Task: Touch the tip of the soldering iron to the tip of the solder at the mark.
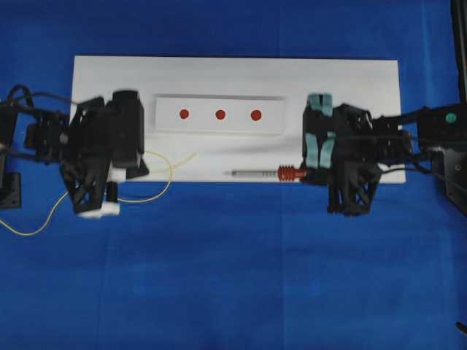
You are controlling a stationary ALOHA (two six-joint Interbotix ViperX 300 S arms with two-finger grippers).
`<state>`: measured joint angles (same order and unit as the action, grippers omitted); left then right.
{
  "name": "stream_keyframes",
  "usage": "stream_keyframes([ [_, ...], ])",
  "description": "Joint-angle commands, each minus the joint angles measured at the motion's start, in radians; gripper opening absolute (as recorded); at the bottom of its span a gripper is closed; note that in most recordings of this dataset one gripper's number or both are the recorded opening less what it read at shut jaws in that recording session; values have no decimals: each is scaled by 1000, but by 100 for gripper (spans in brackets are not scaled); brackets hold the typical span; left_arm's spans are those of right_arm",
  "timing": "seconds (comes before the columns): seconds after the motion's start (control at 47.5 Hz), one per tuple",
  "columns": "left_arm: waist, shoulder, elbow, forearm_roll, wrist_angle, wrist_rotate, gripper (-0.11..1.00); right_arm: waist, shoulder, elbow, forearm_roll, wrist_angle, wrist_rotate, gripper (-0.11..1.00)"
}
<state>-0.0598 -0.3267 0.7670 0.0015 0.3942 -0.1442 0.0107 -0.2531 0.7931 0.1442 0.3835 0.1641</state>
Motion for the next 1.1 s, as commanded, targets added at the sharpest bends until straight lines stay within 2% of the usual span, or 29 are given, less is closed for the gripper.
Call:
stream_keyframes([
  [0.0,52,2,-35,3,-3,44,2,-49,-20,-29,-20,8,2,6],
  [0.232,135,31,-63,3,0,126,2,-158,-18,-37,-72,23,2,6],
  [0.421,163,67,-84,3,0,161,2,-193,-20,-44,-103,25,2,6],
  [0.758,164,92,-91,3,-2,161,2,-196,-20,-44,-129,25,0,6],
  [1.074,164,72,-66,3,31,141,2,-196,-18,-44,-130,25,0,6],
])
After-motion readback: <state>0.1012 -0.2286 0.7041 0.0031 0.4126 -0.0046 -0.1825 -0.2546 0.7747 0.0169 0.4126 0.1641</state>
